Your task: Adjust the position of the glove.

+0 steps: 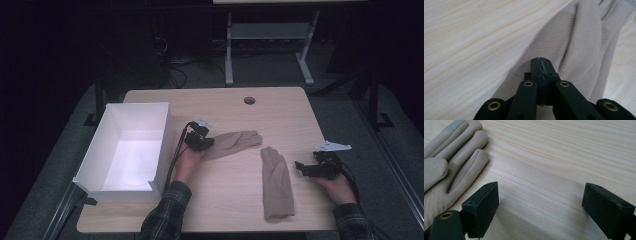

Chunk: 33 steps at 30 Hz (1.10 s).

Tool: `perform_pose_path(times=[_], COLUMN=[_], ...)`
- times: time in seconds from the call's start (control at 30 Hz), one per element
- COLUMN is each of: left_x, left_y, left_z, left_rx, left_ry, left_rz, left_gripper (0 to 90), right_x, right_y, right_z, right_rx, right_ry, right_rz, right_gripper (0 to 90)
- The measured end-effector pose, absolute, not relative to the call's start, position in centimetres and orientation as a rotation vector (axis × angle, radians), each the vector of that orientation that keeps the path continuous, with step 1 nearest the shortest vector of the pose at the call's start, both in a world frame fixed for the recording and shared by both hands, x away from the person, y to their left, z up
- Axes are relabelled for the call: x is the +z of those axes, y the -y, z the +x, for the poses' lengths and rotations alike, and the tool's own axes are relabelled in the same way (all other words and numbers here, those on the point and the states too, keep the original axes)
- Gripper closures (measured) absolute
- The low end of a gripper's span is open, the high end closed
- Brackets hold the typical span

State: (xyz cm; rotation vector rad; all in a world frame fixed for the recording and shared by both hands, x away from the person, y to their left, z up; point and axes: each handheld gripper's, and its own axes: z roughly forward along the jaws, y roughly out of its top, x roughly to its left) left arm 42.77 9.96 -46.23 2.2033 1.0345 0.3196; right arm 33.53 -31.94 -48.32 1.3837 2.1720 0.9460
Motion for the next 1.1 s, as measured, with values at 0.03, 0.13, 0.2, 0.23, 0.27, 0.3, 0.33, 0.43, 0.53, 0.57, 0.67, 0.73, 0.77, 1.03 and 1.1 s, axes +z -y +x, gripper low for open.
perform_pose_path(times=[0.03, 0.13, 0.2, 0.23, 0.27, 0.3, 0.33, 0.43, 0.53, 0.57, 0.67, 0.73, 0.77, 1.03, 1.1], left_x=[-46.2, -46.1, -46.0, -45.9, -45.8, -45.8, -45.8, -45.8, -45.8, -45.9, -46.0, -46.0, -46.0, -46.1, -46.1], left_y=[-9.9, -9.9, -9.8, -9.8, -9.8, -9.8, -9.7, -9.8, -10.0, -10.0, -10.1, -10.1, -10.1, -10.3, -10.3], left_z=[42.6, 42.0, 41.5, 41.3, 41.1, 40.8, 40.6, 39.9, 39.3, 39.1, 38.4, 37.9, 37.7, 35.8, 35.1], left_rx=[0.318, 0.314, 0.305, 0.301, 0.295, 0.287, 0.283, 0.256, 0.222, 0.216, 0.181, 0.154, 0.145, 0.086, 0.073], left_ry=[-1.033, -1.021, -1.012, -1.002, -0.997, -0.992, -0.986, -0.971, -0.952, -0.950, -0.941, -0.932, -0.929, -0.891, -0.873], left_rz=[2.212, 2.234, 2.245, 2.262, 2.271, 2.276, 2.277, 2.277, 2.281, 2.276, 2.260, 2.258, 2.254, 2.253, 2.256], left_gripper=[89.8, 89.8, 89.9, 89.9, 89.9, 89.9, 89.9, 89.9, 89.9, 89.9, 89.8, 89.9, 89.8, 89.8, 89.9], right_x=[-48.3, -48.3, -48.3, -48.3, -48.3, -48.3, -48.3, -48.3, -48.3, -48.3, -48.3, -48.3, -48.3, -48.3, -48.3], right_y=[31.9, 31.9, 31.9, 31.9, 31.9, 31.9, 31.9, 31.9, 31.9, 31.9, 31.9, 31.9, 31.9, 31.9, 31.9], right_z=[33.5, 33.5, 33.5, 33.5, 33.5, 33.5, 33.5, 33.5, 33.5, 33.5, 33.5, 33.5, 33.5, 33.5, 33.5], right_rx=[0.946, 0.946, 0.946, 0.946, 0.946, 0.946, 0.946, 0.946, 0.946, 0.946, 0.946, 0.946, 0.946, 0.947, 0.946], right_ry=[-2.172, -2.172, -2.172, -2.173, -2.172, -2.172, -2.172, -2.173, -2.172, -2.172, -2.173, -2.173, -2.173, -2.173, -2.174], right_rz=[1.384, 1.384, 1.383, 1.384, 1.383, 1.384, 1.383, 1.384, 1.384, 1.383, 1.383, 1.383, 1.383, 1.384, 1.384], right_gripper=[13.3, 13.3, 13.3, 13.3, 13.3, 13.3, 13.3, 13.3, 13.3, 13.3, 13.3, 13.3, 13.3, 13.3, 13.3])
